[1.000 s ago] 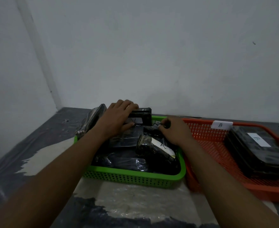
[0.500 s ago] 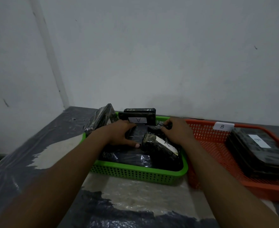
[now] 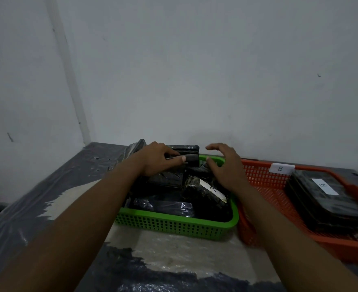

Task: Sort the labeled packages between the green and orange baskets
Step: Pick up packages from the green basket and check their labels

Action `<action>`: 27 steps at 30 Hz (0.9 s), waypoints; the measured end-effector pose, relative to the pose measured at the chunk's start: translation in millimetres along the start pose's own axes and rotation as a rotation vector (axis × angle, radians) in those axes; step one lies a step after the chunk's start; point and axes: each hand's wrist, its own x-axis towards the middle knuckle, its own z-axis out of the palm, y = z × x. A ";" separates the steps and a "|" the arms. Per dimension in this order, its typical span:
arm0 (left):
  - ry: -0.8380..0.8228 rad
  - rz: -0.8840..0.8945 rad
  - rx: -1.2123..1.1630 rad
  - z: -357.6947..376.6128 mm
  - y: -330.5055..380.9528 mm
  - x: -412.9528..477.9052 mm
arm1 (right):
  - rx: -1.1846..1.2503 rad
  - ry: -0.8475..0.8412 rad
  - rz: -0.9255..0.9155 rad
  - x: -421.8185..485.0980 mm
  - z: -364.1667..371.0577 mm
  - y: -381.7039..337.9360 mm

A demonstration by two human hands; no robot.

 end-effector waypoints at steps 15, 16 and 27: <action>0.142 -0.040 -0.620 -22.9 4.9 -16.6 | 0.266 -0.198 0.012 15.2 -26.0 -42.9; 0.124 -0.032 -0.649 -22.8 3.1 -18.2 | 0.286 -0.195 0.034 14.7 -25.6 -43.7; 0.263 -0.043 -0.959 -28.9 12.9 -25.4 | 0.570 -0.252 0.237 18.9 -17.6 -71.3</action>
